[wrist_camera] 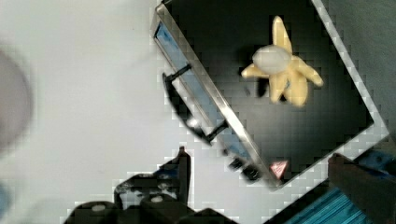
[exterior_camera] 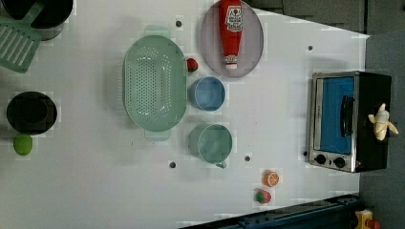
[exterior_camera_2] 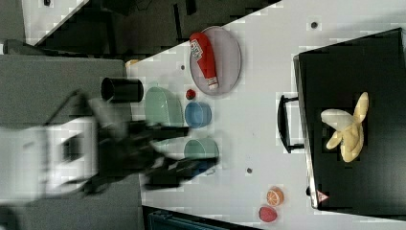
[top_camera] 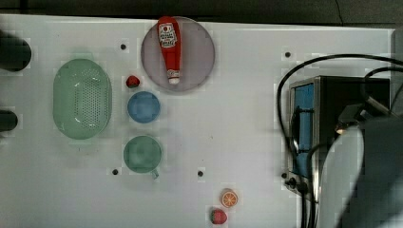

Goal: Pick banana from table and place on oven.

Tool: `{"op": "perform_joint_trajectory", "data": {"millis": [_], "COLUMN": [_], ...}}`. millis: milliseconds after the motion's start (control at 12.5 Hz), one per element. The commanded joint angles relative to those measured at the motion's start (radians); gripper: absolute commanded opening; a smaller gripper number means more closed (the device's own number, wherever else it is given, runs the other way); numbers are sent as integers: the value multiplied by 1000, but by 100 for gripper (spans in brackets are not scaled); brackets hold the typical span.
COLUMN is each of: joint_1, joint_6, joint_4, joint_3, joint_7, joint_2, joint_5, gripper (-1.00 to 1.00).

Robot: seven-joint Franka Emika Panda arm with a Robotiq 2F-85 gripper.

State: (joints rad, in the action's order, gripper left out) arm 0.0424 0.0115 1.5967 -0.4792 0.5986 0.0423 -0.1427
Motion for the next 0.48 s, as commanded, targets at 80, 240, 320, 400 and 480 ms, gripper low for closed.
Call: {"op": "perform_joint_trajectory", "data": {"millis": [80,240,320,400,480], "joint_1": [22,23,23,24,24], "joint_6": [86,90,90,90,90], "joint_4": [22,22,23,24,25], "joint_3": [132,226,263,293,312], "joint_7": [-394,-563,-632,-694,-751], "joint_2": [37,59,66,70,72], "joint_5": [8,11,17,21,26], "gripper": [100,100,100,100,100]}}
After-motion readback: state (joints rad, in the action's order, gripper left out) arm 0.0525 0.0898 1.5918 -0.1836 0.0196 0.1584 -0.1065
